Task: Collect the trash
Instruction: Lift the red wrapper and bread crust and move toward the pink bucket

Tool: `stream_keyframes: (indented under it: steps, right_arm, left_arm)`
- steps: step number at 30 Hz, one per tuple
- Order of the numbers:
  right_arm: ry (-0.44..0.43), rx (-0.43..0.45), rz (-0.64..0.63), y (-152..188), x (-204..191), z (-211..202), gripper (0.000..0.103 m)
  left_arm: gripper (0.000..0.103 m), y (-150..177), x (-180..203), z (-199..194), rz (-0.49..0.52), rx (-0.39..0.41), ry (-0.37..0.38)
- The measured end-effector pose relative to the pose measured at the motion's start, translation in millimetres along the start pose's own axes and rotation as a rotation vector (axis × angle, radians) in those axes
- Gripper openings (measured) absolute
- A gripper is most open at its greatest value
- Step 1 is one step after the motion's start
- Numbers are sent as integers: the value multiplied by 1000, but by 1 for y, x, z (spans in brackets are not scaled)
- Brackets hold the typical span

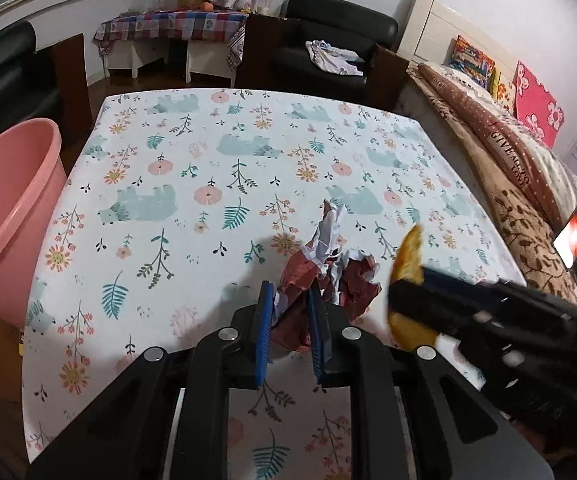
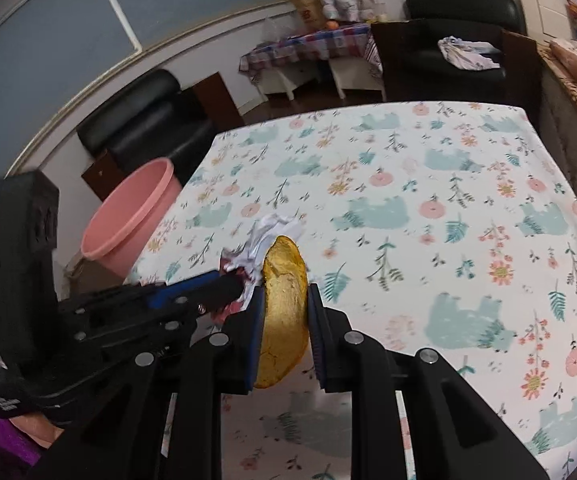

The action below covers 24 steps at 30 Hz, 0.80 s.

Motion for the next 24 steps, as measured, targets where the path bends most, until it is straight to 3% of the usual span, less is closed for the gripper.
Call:
stream_keyframes:
  steps: [9, 18, 24]
  right_arm:
    - [82, -50, 49, 10, 20, 17, 21]
    - [73, -7, 36, 11, 15, 4, 21]
    - [80, -8, 26, 10, 10, 4, 21]
  left_arm:
    - [17, 3, 1, -19, -36, 32, 73]
    - [17, -1, -2, -33, -27, 93, 10]
    - [17, -9, -19, -48, -50, 149, -80]
Point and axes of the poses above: each gripper's, at about its wrist camera, not at the fingertips, and z roughly the way its jaws point, x to its right, y to its underside, the point moved 4 cm from there along z, roughly the way its jaws point, and after that the axes turned 3 degrees about z, right-handed, at the moved point
